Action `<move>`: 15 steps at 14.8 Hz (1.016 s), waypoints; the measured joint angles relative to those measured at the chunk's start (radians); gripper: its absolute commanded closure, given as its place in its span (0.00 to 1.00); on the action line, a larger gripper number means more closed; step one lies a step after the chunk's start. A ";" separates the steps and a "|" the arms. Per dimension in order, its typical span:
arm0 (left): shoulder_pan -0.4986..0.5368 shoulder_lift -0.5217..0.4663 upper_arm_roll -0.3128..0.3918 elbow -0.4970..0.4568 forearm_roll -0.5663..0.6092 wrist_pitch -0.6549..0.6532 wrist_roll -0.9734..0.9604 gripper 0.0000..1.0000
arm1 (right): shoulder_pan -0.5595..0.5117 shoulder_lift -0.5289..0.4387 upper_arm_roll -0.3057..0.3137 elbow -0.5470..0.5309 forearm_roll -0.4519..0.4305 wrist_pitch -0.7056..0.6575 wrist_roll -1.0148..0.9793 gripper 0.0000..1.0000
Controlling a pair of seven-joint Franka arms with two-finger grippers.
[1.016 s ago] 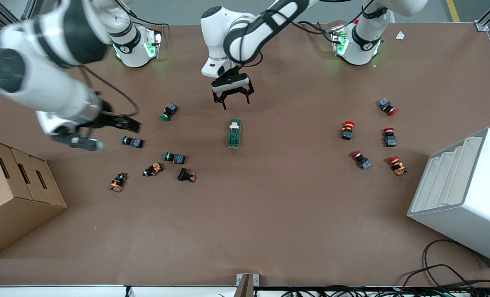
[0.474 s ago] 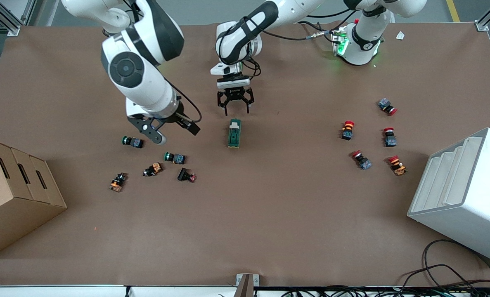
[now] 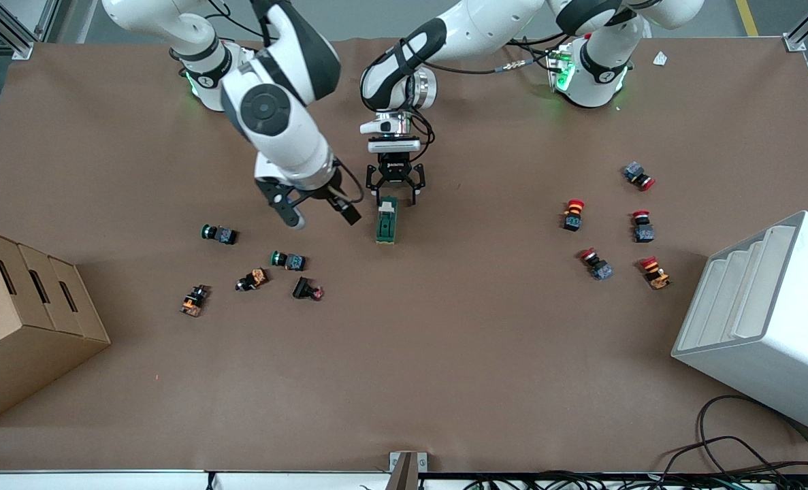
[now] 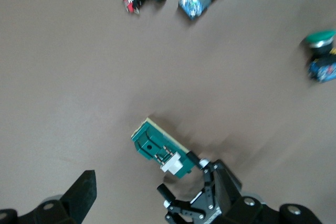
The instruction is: Close load switch with both arms
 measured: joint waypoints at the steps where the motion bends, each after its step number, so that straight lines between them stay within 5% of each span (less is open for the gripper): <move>1: -0.006 0.009 0.000 0.000 0.018 -0.020 -0.009 0.01 | 0.024 0.009 0.000 -0.020 0.000 0.039 0.032 0.00; 8: -0.057 0.104 0.004 0.012 0.177 -0.218 -0.096 0.02 | 0.136 0.150 0.000 -0.060 0.000 0.220 0.144 0.00; 15: -0.122 0.137 0.049 0.071 0.180 -0.235 -0.096 0.02 | 0.149 0.253 0.000 -0.062 0.000 0.366 0.152 0.00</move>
